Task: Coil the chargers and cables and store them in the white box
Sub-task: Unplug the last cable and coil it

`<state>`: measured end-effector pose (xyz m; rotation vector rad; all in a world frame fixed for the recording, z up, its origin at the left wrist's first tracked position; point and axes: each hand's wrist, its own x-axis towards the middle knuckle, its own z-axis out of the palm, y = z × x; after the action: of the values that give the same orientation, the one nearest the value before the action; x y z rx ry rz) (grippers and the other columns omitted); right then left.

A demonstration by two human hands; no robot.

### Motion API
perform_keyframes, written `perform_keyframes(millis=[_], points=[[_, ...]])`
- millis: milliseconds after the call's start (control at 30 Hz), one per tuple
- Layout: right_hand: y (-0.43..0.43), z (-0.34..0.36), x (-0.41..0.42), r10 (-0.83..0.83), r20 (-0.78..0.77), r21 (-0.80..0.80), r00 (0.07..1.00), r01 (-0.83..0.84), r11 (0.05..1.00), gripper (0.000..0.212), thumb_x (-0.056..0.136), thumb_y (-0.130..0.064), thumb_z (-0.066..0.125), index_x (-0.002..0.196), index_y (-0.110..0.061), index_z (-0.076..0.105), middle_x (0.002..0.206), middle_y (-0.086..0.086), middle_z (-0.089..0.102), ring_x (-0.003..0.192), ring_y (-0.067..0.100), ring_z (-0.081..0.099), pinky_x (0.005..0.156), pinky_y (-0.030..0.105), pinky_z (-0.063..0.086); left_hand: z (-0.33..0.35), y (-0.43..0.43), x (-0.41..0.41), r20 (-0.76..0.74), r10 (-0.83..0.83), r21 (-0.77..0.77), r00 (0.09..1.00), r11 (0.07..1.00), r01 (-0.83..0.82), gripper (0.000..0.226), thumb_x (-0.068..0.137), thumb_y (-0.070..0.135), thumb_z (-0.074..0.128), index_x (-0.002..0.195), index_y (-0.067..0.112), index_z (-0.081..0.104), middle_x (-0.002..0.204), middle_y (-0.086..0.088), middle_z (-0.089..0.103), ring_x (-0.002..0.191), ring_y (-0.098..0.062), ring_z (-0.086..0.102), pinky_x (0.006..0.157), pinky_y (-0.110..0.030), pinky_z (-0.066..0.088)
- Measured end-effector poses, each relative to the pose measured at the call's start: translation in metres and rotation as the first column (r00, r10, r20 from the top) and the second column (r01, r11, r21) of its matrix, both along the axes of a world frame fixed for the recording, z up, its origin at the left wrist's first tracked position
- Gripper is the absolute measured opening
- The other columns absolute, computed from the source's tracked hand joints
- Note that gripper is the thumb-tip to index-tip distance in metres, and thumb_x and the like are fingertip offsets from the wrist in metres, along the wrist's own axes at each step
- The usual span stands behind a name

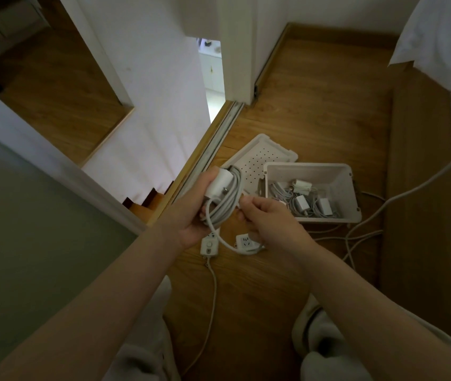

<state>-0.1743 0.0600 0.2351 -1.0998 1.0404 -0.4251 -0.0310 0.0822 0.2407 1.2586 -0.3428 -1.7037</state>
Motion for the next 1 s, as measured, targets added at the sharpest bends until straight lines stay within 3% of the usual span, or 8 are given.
perform_keyframes(millis=[133, 200, 333, 433, 633, 767, 867, 1000], points=[[0.000, 0.002, 0.004, -0.067, 0.264, 0.246, 0.962, 0.000, 0.969, 0.020, 0.099, -0.009, 0.036, 0.098, -0.009, 0.056, 0.071, -0.001, 0.048, 0.059, 0.008, 0.038, 0.054, 0.018, 0.032, 0.002, 0.001, -0.003, -0.007, -0.038, -0.014, 0.999, 0.999, 0.038, 0.038, 0.095, 0.041, 0.042, 0.085, 0.008, 0.058, 0.049, -0.001, 0.058, 0.037, -0.006, 0.053, 0.035, -0.014, 0.043], [-0.001, 0.002, 0.005, -0.080, 0.256, 0.228, 0.963, 0.020, 0.974, 0.022, 0.098, -0.005, 0.036, 0.110, -0.007, 0.054, 0.074, -0.001, 0.053, 0.063, 0.008, 0.042, 0.057, 0.019, 0.036, 0.002, 0.000, 0.000, 0.029, -0.035, -0.030, 0.999, 0.999, 0.036, 0.038, 0.092, 0.042, 0.046, 0.088, 0.007, 0.060, 0.057, -0.003, 0.061, 0.045, -0.008, 0.057, 0.041, -0.016, 0.047], [0.003, -0.003, 0.003, -0.037, 0.080, 0.136, 0.996, 0.026, 0.990, 0.017, 0.096, -0.010, 0.043, 0.103, -0.010, 0.058, 0.078, -0.002, 0.056, 0.066, 0.007, 0.047, 0.062, 0.020, 0.039, -0.004, 0.000, -0.001, 0.338, -0.011, 0.014, 0.941, 1.000, 0.006, 0.055, 0.082, 0.048, 0.057, 0.111, 0.001, 0.063, 0.088, -0.017, 0.062, 0.073, -0.021, 0.060, 0.059, -0.025, 0.054], [0.003, -0.003, 0.001, -0.093, 0.139, 0.261, 0.986, 0.054, 0.964, 0.015, 0.094, -0.006, 0.046, 0.097, -0.007, 0.061, 0.082, 0.003, 0.061, 0.070, 0.010, 0.055, 0.061, 0.021, 0.044, -0.007, 0.002, -0.005, 0.443, -0.003, 0.004, 0.896, 1.000, 0.001, 0.045, 0.088, 0.042, 0.055, 0.106, 0.001, 0.064, 0.069, -0.009, 0.061, 0.057, -0.017, 0.057, 0.051, -0.023, 0.050], [0.003, 0.003, 0.003, -0.289, 0.276, 0.415, 0.917, 0.158, 0.896, 0.022, 0.093, -0.005, 0.039, 0.090, -0.007, 0.060, 0.086, 0.008, 0.062, 0.087, 0.021, 0.057, 0.082, 0.033, 0.048, -0.008, 0.002, -0.013, 0.507, 0.043, -0.035, 0.861, 0.999, -0.030, 0.036, 0.088, 0.043, 0.056, 0.107, 0.014, 0.065, 0.100, -0.015, 0.070, 0.084, -0.025, 0.069, 0.072, -0.034, 0.058], [0.005, 0.000, 0.007, -0.256, 0.241, 0.231, 0.936, 0.200, 0.952, 0.019, 0.091, -0.017, 0.053, 0.110, -0.019, 0.050, 0.098, 0.007, 0.064, 0.089, 0.022, 0.064, 0.078, 0.036, 0.053, -0.006, 0.003, -0.014, 0.531, 0.066, -0.064, 0.845, 0.997, -0.038, 0.028, 0.089, 0.042, 0.054, 0.102, 0.019, 0.064, 0.097, -0.011, 0.069, 0.087, -0.027, 0.068, 0.073, -0.035, 0.058], [0.007, -0.004, 0.009, -0.187, 0.155, 0.014, 0.970, 0.187, 0.982, 0.016, 0.088, -0.019, 0.059, 0.102, -0.023, 0.052, 0.098, 0.010, 0.067, 0.089, 0.025, 0.067, 0.083, 0.043, 0.055, -0.004, 0.003, -0.016, 0.493, 0.070, -0.077, 0.867, 0.996, -0.036, 0.017, 0.090, 0.040, 0.053, 0.095, 0.027, 0.061, 0.092, -0.006, 0.070, 0.081, -0.020, 0.069, 0.067, -0.030, 0.058], [0.005, -0.003, 0.007, -0.155, 0.123, -0.071, 0.980, 0.164, 0.984, 0.004, 0.089, -0.016, 0.058, 0.092, -0.018, 0.059, 0.092, 0.010, 0.069, 0.088, 0.025, 0.067, 0.082, 0.040, 0.056, -0.005, 0.006, -0.015, 0.485, 0.076, -0.084, 0.871, 0.996, -0.040, 0.023, 0.091, 0.039, 0.052, 0.102, 0.023, 0.062, 0.096, -0.009, 0.070, 0.085, -0.024, 0.069, 0.071, -0.033, 0.058]])
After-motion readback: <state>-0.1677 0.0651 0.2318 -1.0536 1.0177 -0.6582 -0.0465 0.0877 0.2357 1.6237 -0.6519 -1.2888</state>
